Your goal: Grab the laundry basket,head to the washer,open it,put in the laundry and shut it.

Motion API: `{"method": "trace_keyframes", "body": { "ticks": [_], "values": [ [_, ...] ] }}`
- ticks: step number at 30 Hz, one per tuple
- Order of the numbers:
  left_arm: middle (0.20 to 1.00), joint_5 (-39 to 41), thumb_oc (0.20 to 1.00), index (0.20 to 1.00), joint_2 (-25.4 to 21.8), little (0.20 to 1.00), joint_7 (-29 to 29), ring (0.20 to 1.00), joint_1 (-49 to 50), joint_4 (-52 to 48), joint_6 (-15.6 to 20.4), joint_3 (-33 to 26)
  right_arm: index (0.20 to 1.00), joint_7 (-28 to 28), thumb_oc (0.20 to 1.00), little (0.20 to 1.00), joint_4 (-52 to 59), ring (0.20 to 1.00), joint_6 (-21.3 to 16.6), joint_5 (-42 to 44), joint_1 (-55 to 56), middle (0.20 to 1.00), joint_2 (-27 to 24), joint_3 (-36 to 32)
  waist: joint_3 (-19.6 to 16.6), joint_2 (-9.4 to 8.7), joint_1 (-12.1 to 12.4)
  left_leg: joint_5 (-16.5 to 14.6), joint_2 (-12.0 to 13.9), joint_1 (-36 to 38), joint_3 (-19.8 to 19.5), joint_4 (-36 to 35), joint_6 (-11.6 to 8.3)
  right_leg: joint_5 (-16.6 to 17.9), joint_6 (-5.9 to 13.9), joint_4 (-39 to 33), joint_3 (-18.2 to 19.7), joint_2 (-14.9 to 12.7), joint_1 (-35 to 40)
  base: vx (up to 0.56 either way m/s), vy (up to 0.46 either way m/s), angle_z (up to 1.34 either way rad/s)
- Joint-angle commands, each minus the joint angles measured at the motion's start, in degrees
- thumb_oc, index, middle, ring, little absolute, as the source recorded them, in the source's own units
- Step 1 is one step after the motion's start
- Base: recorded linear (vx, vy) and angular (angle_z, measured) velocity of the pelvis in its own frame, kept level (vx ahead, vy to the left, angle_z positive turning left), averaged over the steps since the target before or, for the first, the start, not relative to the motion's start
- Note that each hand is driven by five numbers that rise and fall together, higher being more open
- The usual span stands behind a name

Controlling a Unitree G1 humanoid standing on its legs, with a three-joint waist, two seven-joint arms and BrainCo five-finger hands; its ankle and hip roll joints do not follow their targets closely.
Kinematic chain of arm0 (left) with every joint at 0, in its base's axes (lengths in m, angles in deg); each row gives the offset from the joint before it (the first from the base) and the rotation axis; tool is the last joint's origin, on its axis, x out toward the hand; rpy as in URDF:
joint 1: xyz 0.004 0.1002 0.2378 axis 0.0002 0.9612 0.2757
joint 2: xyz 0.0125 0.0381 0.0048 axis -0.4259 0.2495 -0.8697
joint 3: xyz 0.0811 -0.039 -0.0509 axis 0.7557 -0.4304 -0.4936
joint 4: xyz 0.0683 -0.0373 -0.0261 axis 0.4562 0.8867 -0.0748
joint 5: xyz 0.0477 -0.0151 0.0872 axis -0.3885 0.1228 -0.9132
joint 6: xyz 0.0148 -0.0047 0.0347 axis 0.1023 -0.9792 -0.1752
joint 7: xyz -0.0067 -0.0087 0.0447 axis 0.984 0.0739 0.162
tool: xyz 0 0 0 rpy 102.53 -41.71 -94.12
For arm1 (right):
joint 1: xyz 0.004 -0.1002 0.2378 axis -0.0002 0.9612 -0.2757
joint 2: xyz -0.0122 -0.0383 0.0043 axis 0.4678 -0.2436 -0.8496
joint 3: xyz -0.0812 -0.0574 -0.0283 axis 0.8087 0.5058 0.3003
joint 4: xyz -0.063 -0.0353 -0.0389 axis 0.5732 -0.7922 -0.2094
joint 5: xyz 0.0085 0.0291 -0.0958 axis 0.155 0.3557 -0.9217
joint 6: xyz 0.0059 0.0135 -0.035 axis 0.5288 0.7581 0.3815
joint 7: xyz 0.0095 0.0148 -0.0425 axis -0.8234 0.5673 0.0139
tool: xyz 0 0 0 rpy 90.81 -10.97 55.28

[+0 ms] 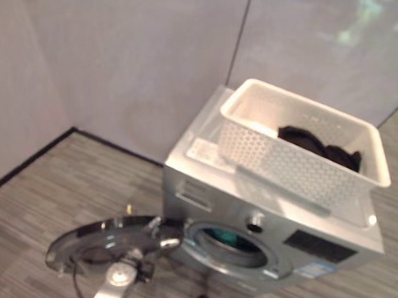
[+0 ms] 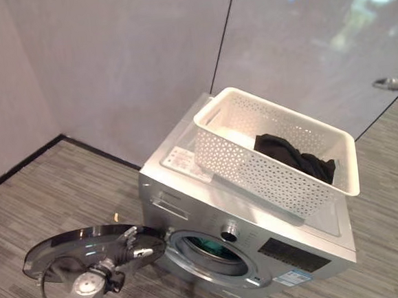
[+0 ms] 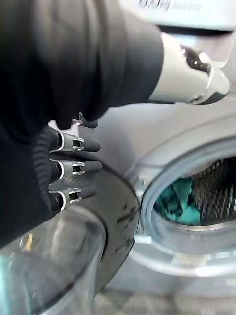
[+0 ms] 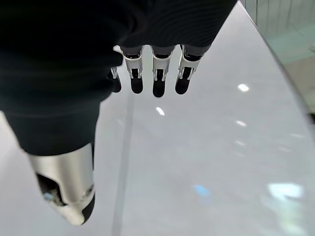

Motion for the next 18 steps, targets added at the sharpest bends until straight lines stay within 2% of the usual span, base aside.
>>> {"method": "trace_keyframes", "body": {
  "ticks": [1,6,7,12,18],
  "values": [
    [1.000,1.2,1.000,1.000,0.9,1.000,1.9,1.000,-3.9,1.3,1.8,1.2,1.000,-3.4,1.000,1.000,-5.9,1.000,2.4,1.8,-1.7,1.000,-5.5,-3.4,0.0,1.82,0.7,5.8,4.7,-0.2,-0.5,0.2,0.63,-2.9,6.81,5.9,-1.1,-5.9,0.8,-0.03,0.042,-0.02],
    [1.000,2.1,1.000,1.000,1.6,1.000,2.5,1.000,-4.3,2.1,1.7,2.3,1.000,-8.0,1.000,1.000,-12.0,1.000,3.0,4.0,-6.8,1.000,-7.9,4.5,0.2,1.93,1.5,5.5,4.5,0.1,0.1,0.2,0.71,-2.5,6.89,5.3,-0.5,-6.1,1.0,-0.02,0.033,-0.10],
    [1.000,2.3,1.000,1.000,1.9,1.000,2.7,1.000,-4.9,2.4,1.8,3.4,1.000,-9.8,1.000,1.000,-14.4,1.000,3.3,4.1,-13.0,1.000,-8.4,12.2,0.3,1.90,2.1,5.3,4.4,0.1,0.4,0.2,0.69,-2.4,6.92,5.1,-0.3,-6.3,1.0,-0.02,0.040,-0.17],
    [1.000,2.4,1.000,1.000,2.6,1.000,2.5,1.000,-5.4,2.7,1.6,4.3,1.000,-12.2,1.000,1.000,-19.3,1.000,4.4,4.2,-30.7,1.000,-5.8,32.4,0.6,2.00,1.7,4.5,4.3,-0.1,0.7,0.2,0.67,-2.5,6.89,4.8,-0.2,-6.5,1.1,0.00,0.019,-0.10],
    [1.000,1.9,1.000,1.000,3.3,1.000,2.5,1.000,-5.5,3.7,1.4,5.1,1.000,-13.9,1.000,1.000,-22.0,1.000,4.7,3.7,-37.4,1.000,-2.6,42.0,1.2,2.12,1.8,4.1,4.4,-1.0,0.3,0.2,0.51,-2.4,6.84,4.2,-0.4,-6.5,0.9,-0.01,-0.004,0.05]
  ]
}}
